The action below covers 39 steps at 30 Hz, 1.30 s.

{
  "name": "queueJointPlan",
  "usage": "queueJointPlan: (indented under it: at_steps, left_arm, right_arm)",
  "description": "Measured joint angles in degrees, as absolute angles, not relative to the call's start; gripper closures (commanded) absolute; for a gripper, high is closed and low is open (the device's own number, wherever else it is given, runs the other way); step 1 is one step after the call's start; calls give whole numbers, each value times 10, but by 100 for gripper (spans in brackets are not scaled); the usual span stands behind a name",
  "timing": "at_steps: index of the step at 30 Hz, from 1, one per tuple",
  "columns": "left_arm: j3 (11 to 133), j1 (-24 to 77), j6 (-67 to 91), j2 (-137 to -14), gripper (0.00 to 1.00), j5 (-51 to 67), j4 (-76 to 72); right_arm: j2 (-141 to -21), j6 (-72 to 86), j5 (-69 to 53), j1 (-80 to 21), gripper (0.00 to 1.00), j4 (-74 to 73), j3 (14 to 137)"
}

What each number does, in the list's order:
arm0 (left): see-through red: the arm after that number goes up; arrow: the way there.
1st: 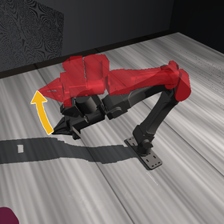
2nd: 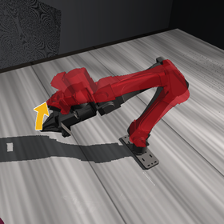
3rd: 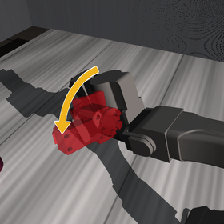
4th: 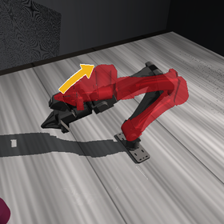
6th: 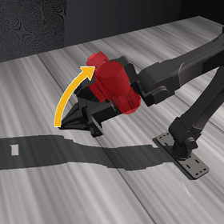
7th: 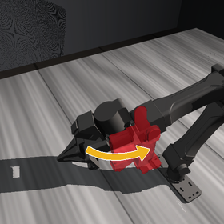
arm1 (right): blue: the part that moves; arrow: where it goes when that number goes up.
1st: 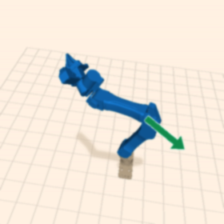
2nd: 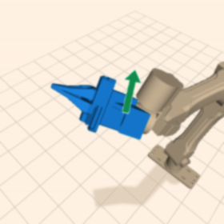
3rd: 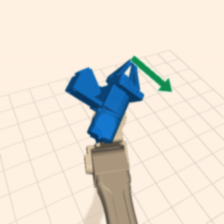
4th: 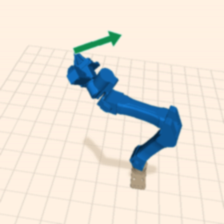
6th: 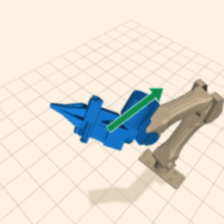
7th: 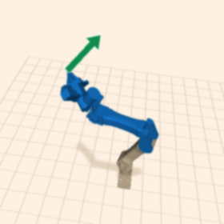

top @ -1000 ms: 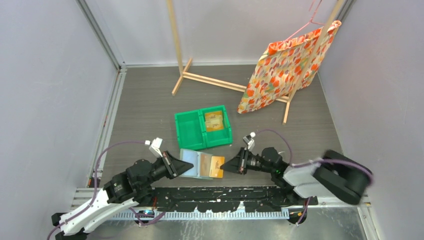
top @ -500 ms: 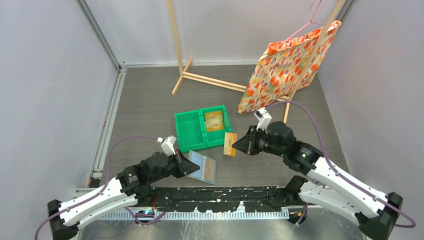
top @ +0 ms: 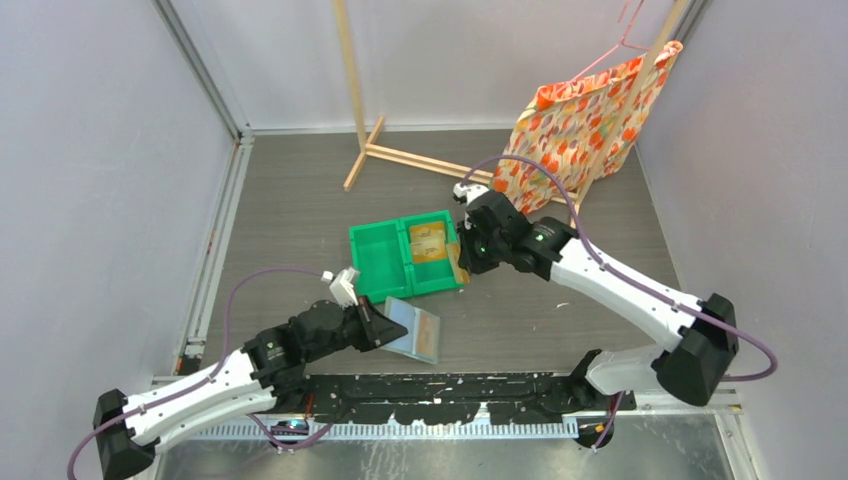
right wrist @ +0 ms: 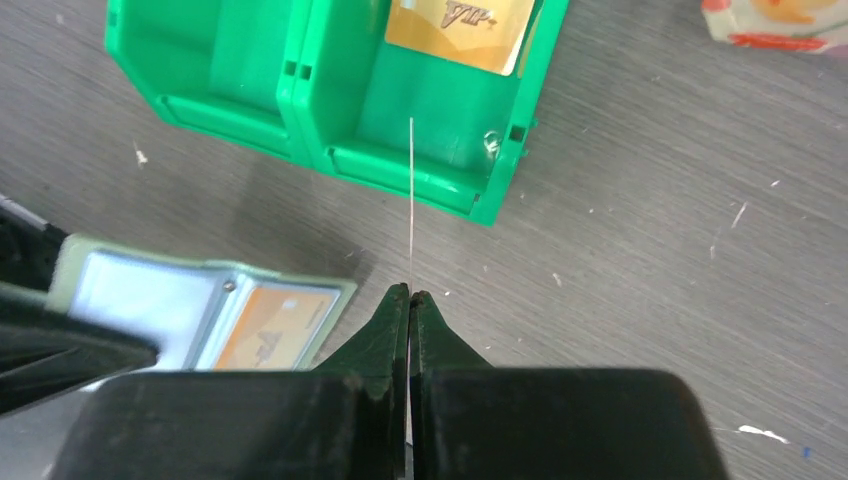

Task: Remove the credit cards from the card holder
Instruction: Place the credit card in the storage box.

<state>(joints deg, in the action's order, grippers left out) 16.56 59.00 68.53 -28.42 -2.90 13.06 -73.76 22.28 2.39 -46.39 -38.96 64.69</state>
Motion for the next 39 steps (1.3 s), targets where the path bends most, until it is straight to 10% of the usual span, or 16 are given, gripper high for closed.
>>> queueJointPlan:
  at_steps: [21,39]
  left_arm:
    - [136,590,708,-97,100,-53,245]
    - [57,590,798,-153,100,-61,161]
  right_arm:
    - [-884,-297,-101,-464,99,-491,798]
    - [-1076,-429,-67,-468,99,-573,923]
